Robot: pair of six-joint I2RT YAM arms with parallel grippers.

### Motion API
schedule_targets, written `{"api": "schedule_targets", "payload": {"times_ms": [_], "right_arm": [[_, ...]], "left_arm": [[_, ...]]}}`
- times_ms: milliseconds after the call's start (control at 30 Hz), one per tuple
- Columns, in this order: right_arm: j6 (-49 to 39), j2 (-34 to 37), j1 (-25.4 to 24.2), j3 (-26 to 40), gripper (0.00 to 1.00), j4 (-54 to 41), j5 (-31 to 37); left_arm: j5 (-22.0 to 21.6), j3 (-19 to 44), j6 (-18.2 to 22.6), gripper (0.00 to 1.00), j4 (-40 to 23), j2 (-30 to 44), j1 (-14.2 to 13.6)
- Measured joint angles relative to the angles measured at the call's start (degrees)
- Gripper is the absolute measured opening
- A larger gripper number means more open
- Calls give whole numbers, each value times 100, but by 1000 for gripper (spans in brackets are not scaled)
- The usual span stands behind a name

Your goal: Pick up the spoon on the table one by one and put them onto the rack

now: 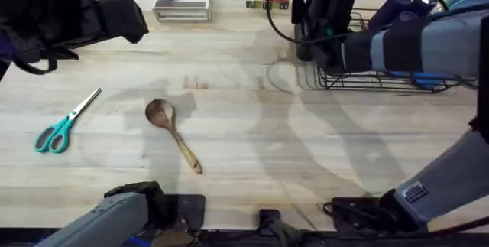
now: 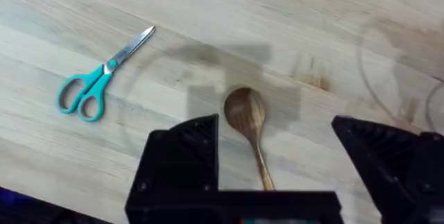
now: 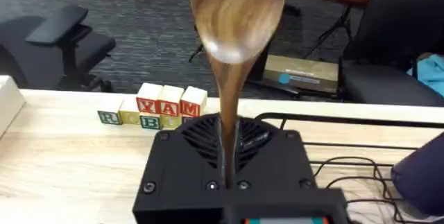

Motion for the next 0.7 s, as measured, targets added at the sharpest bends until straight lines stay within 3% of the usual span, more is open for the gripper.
{"api": "schedule_targets", "payload": {"times_ms": [567, 700], "right_arm": [[-192, -197, 151, 2, 32, -1111, 9], [-191, -233, 157, 2, 112, -1158, 9]], "left_arm": [[0, 0, 0, 993, 0, 0, 0], [0, 0, 0, 993, 0, 0, 0]]}}
